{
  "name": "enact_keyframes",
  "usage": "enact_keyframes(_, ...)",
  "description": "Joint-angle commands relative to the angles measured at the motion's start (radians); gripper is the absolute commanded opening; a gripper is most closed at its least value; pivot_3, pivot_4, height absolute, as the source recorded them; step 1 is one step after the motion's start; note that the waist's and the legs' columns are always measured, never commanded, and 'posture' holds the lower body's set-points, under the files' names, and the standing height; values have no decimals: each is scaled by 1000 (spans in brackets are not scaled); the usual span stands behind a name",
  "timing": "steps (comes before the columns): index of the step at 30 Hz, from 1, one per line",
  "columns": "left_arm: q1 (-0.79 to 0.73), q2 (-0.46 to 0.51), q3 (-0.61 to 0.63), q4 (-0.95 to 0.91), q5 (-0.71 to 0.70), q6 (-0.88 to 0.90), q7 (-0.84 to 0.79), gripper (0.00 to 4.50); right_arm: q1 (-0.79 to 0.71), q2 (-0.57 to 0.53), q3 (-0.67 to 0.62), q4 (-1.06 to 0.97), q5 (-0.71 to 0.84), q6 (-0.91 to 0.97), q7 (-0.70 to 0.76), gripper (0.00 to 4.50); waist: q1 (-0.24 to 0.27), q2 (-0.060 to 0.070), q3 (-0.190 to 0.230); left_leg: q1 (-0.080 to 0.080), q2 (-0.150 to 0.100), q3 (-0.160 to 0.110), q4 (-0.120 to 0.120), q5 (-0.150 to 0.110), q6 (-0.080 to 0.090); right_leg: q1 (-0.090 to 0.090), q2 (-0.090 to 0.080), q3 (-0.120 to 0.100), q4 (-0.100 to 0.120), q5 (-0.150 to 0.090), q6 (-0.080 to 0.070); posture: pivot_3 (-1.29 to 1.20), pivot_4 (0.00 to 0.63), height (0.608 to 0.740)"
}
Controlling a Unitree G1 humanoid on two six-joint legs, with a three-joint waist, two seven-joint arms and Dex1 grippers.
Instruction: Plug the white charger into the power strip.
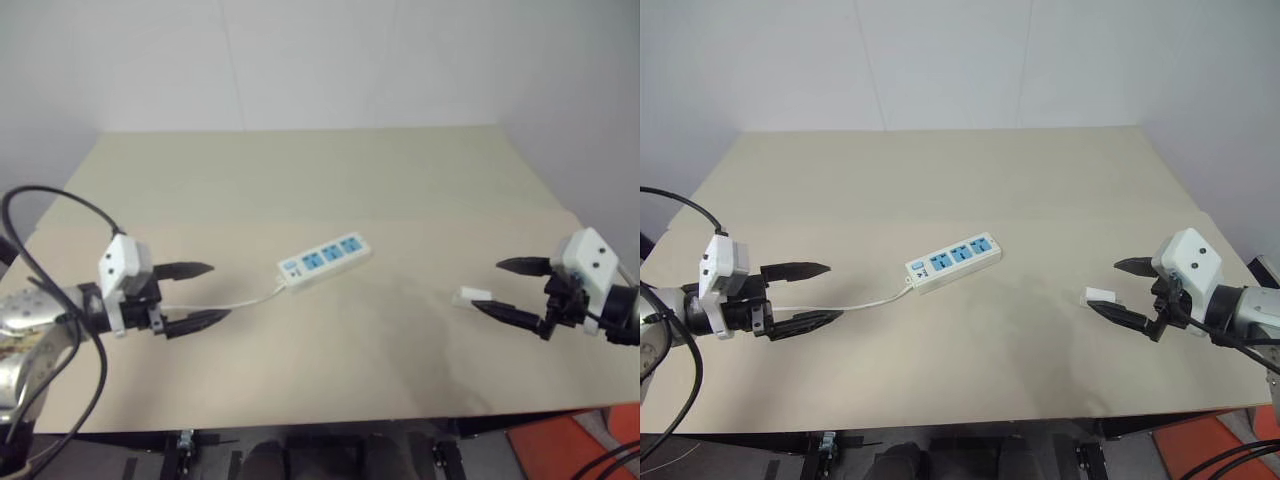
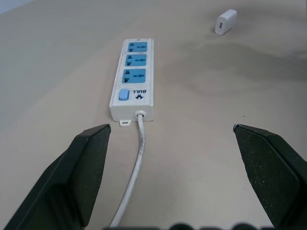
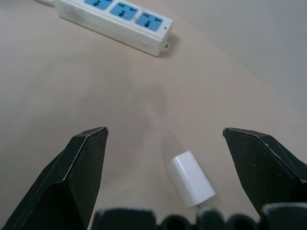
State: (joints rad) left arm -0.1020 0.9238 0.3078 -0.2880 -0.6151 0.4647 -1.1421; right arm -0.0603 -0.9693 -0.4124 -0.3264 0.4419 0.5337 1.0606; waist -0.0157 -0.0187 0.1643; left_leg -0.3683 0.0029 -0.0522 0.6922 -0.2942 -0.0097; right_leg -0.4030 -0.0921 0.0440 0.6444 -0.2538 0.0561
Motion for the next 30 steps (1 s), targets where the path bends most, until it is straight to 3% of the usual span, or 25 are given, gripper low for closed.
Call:
enact_keyframes(1,-17,0,-4,-29,-15,7,6,4488,-4,-6,-25,-28,24,-2,-12,4500,0,0,0,0,0,0,0,0,0,0,0,0,0,0,0,0,150,740)
enact_keyframes(13,-64,-17,-33,2,11,-20,28,4488,-8,-2,-14,-21,27,-12,-41,4500,0,0,0,0,0,0,0,0,0,0,0,0,0,0,0,0,150,740)
enact_keyframes(22,-321,-230,-266,261,201,-173,96,4488,-94,31,46,-17,29,-14,-91,4500,3,0,0,0,-1,-1,1,0,0,1,0,-1,1,0,0,0,150,740)
enact_keyframes(30,-445,-360,-381,535,335,-339,75,4488,-140,39,75,-27,32,-8,-103,4500,0,-1,0,-2,-1,-1,1,0,0,-1,0,0,-1,0,0,0,150,740)
